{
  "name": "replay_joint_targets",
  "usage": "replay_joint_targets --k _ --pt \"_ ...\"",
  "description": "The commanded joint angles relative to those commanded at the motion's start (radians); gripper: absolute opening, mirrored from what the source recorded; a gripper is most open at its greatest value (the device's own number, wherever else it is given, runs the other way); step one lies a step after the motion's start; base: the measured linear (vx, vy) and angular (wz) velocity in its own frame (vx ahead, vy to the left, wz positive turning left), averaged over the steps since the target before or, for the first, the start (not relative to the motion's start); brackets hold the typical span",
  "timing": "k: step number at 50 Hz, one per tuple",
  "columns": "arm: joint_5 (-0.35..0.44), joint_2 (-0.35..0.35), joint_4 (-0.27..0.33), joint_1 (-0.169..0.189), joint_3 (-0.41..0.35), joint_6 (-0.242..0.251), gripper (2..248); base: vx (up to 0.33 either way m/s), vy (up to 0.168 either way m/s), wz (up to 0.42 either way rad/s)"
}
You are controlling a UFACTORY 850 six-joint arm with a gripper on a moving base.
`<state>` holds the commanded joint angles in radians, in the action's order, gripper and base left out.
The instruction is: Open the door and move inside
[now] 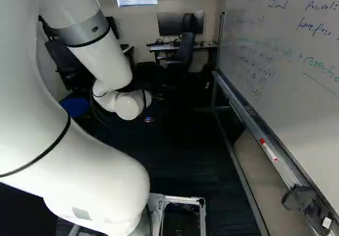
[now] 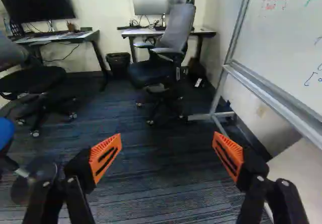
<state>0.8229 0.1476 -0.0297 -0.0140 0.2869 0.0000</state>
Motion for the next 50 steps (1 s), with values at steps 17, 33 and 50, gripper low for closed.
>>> replay_joint_targets --k 17,33,50 --pt "0.0 0.0 0.0 0.0 0.0 0.0 247 -0.004 0.0 0.001" --pt "0.0 0.0 0.0 0.0 0.0 0.0 247 0.0 0.0 0.0" --pt "0.002 0.005 0.001 0.001 -0.008 0.0 247 0.0 0.0 0.0"
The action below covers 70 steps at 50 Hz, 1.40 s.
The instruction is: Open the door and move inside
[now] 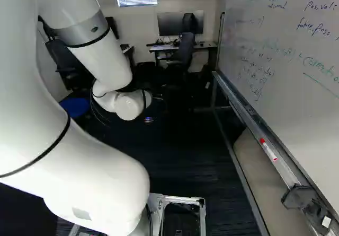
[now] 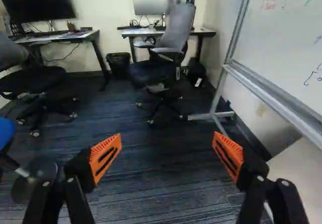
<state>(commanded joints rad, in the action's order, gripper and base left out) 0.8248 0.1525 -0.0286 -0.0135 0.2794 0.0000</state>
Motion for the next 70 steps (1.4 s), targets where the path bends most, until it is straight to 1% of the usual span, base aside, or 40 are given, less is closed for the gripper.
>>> replay_joint_targets --k 18,48,70 --pt "0.01 0.027 0.006 0.003 -0.041 0.0 247 0.0 0.0 0.0" --pt "0.039 0.104 0.024 0.011 -0.158 0.0 247 0.0 0.0 0.0" --pt "0.048 0.126 0.029 0.013 -0.192 0.0 247 0.0 0.0 0.0"
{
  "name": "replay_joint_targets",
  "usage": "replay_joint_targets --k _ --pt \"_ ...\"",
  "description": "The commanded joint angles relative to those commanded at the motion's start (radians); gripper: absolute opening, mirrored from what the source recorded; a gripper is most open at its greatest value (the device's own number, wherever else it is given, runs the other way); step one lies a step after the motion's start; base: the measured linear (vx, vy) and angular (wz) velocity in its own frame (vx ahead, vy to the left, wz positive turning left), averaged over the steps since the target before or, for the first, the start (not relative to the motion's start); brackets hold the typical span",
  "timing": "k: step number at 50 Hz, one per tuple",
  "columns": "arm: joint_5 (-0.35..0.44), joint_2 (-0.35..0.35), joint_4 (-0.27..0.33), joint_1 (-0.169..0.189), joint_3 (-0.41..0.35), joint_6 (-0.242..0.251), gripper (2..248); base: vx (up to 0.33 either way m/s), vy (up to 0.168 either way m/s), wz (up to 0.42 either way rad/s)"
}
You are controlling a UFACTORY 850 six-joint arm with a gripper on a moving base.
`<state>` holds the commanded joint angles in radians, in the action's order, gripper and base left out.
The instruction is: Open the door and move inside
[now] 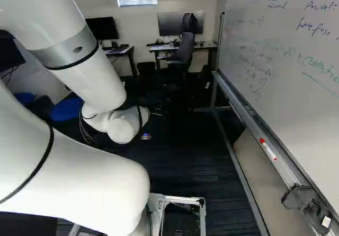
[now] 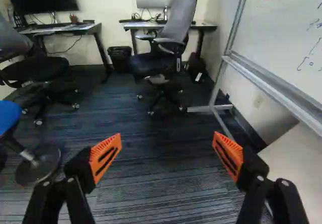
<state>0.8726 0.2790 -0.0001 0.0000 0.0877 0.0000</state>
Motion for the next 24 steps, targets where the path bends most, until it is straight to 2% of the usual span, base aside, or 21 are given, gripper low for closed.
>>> replay_joint_targets --k 24 --pt "0.0 0.0 0.0 0.0 0.0 0.0 247 0.0 0.0 0.0"
